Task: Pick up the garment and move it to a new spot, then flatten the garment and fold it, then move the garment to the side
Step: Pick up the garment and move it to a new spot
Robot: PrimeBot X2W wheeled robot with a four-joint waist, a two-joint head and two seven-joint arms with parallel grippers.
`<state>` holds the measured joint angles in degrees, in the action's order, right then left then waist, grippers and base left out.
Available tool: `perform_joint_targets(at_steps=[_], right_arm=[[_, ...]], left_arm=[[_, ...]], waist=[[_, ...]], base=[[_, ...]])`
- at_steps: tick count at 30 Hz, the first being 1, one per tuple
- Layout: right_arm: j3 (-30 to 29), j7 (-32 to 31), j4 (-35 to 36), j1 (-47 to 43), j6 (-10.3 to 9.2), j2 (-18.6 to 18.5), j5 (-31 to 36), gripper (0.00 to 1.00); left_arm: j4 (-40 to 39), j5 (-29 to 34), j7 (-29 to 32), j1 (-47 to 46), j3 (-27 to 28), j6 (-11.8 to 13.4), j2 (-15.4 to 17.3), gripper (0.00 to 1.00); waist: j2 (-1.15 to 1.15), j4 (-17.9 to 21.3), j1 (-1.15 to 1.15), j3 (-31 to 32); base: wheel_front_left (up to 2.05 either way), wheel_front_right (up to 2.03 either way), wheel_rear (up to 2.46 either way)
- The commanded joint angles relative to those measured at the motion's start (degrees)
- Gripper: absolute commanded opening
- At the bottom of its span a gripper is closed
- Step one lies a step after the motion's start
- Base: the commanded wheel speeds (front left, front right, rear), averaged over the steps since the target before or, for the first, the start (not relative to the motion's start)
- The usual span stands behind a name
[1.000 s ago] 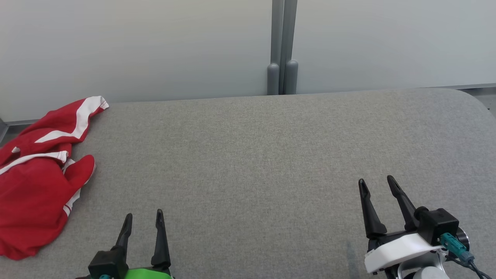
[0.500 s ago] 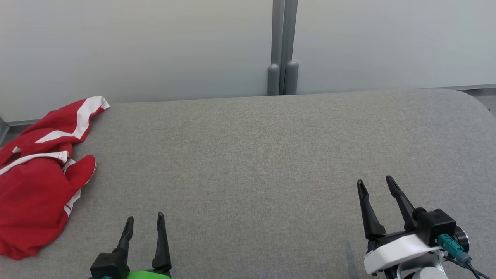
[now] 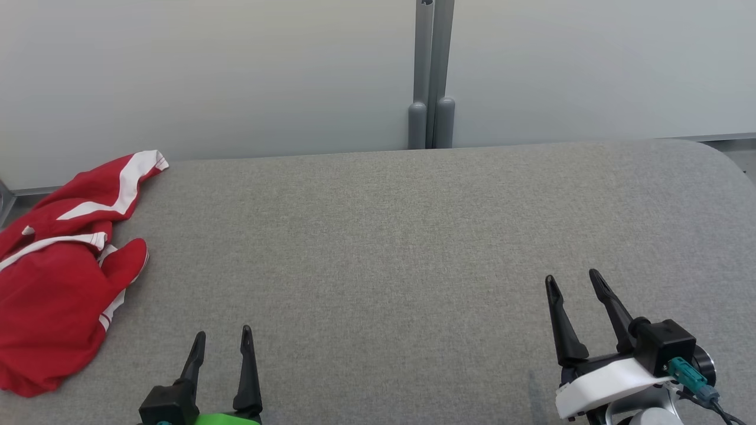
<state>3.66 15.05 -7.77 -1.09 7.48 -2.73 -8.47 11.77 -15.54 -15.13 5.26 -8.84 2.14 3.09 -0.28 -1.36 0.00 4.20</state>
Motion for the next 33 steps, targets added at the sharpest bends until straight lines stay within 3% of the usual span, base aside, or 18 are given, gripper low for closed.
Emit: perform_joint_targets(at_steps=[1, 21, 27, 33], right_arm=[[-0.11, 0.2, -0.11, -0.5, 0.02, -0.28, -0.18, 1.0], [-0.25, 0.2, -0.89, -0.07, 0.02, -0.28, -0.23, 1.0], [-0.42, 0.2, -1.29, 0.45, 0.02, -0.26, -0.22, 1.0], [-0.77, 0.2, -1.13, 1.17, 0.02, -0.25, -0.55, 1.0]], left_arm=[[0.16, -0.43, 0.11, -0.25, 0.05, 0.28, 0.48, 1.0], [-0.28, -0.75, 0.2, -0.66, -1.25, 0.61, 0.92, 1.0], [-0.98, -0.41, 0.26, -1.58, -1.62, 0.84, 1.06, 1.0], [-2.16, 0.07, 0.14, -2.3, -1.48, 1.3, 1.54, 1.0]], waist=[[0.28, -0.01, 0.0, 0.04], [0.28, -1.31, 0.0, -0.2], [0.28, -5.29, 0.0, -0.96], [0.28, -12.23, 0.0, -2.07]], base=[[0.0, 0.0, 0.0], [0.0, 0.0, 0.0], [0.0, 0.0, 0.0], [0.0, 0.0, 0.0]])
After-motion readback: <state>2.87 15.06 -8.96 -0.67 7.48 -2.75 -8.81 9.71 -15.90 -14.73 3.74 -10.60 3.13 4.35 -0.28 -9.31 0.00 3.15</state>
